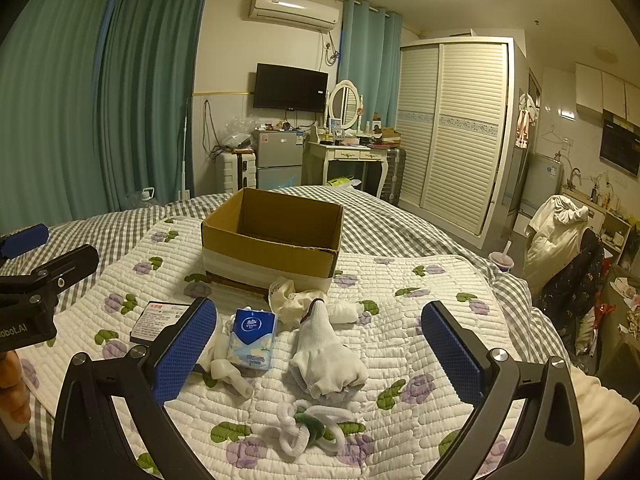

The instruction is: Organize soft objects

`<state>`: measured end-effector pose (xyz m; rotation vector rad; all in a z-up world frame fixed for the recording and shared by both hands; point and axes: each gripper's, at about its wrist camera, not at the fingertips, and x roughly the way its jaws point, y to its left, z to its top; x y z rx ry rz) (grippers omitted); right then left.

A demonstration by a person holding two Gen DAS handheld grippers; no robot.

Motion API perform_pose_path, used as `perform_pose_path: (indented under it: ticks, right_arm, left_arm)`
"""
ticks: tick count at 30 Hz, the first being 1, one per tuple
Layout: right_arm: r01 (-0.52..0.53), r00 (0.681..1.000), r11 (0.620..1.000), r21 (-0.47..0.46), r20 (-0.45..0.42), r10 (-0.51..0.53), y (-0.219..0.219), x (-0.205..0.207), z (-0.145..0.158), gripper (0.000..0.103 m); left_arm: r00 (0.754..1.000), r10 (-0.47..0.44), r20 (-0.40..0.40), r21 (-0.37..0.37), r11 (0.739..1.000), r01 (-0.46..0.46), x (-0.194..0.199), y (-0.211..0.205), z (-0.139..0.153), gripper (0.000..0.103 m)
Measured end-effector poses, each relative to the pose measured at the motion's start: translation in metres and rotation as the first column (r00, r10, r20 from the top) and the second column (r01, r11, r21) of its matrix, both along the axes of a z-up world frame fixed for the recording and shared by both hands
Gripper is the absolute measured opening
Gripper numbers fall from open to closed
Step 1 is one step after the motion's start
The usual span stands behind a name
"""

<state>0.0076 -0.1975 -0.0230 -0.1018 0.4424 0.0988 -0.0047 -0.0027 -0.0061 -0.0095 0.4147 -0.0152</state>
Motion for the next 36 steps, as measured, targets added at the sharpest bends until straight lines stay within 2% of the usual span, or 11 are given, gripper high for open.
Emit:
perform_pose_path:
  ticks: [5,7,9,15,20,24,26,28,30,31,36]
  right_arm:
    - [-0.011,1.000,1.000,-0.004,-0.011,0.011,-0.004,-0.009,0.000,0.103]
    - [-0.013,0.999,1.000,-0.008,-0.033,0.013,-0.007,-0.011,-0.007,0.103]
    - [-0.017,0.998,1.000,-0.006,-0.062,0.016,-0.009,-0.010,-0.016,0.103]
    - [-0.022,0.973,0.999,-0.033,-0.230,0.014,-0.003,0.010,-0.075,0.103]
    - [-0.008,0.937,0.999,-0.039,-0.350,-0.007,-0.002,0.029,-0.121,0.098]
    - [0.012,0.915,1.000,-0.002,-0.403,-0.012,-0.012,0.040,-0.141,0.087]
    - [0.012,0.912,1.000,0.010,-0.411,-0.006,-0.015,0.043,-0.145,0.074]
    - [0.007,0.907,1.000,0.028,-0.421,0.006,-0.017,0.044,-0.148,0.051]
    - [-0.002,0.909,0.999,0.046,-0.417,0.021,-0.020,0.042,-0.146,0.046]
    - [-0.016,0.911,0.998,0.053,-0.410,0.036,-0.022,0.039,-0.143,0.028]
    - [-0.056,0.931,0.996,0.073,-0.356,0.078,-0.028,0.027,-0.116,0.027]
  left_arm:
    - [1.000,-0.004,-0.022,0.001,1.000,0.004,-0.009,-0.002,-0.003,0.103]
    - [0.999,-0.008,-0.045,0.007,1.000,0.008,-0.010,-0.004,-0.011,0.103]
    - [0.995,-0.013,-0.102,0.020,1.000,0.015,-0.008,-0.009,-0.032,0.103]
    - [0.975,-0.012,-0.224,0.068,0.997,0.028,0.006,-0.023,-0.087,0.103]
    - [0.956,-0.009,-0.293,0.066,0.997,0.029,0.018,-0.025,-0.106,0.103]
    - [0.949,-0.005,-0.316,0.060,0.998,0.025,0.022,-0.025,-0.110,0.103]
    - [0.951,-0.006,-0.308,0.062,0.998,0.026,0.023,-0.024,-0.110,0.103]
    - [0.955,-0.006,-0.298,0.069,0.997,0.028,0.022,-0.027,-0.108,0.103]
    - [0.956,-0.006,-0.293,0.073,0.997,0.029,0.022,-0.029,-0.104,0.103]
    - [0.957,-0.010,-0.290,0.073,0.997,0.032,0.021,-0.032,-0.101,0.103]
    - [0.956,-0.039,-0.291,0.068,0.996,0.061,0.020,-0.048,-0.091,0.103]
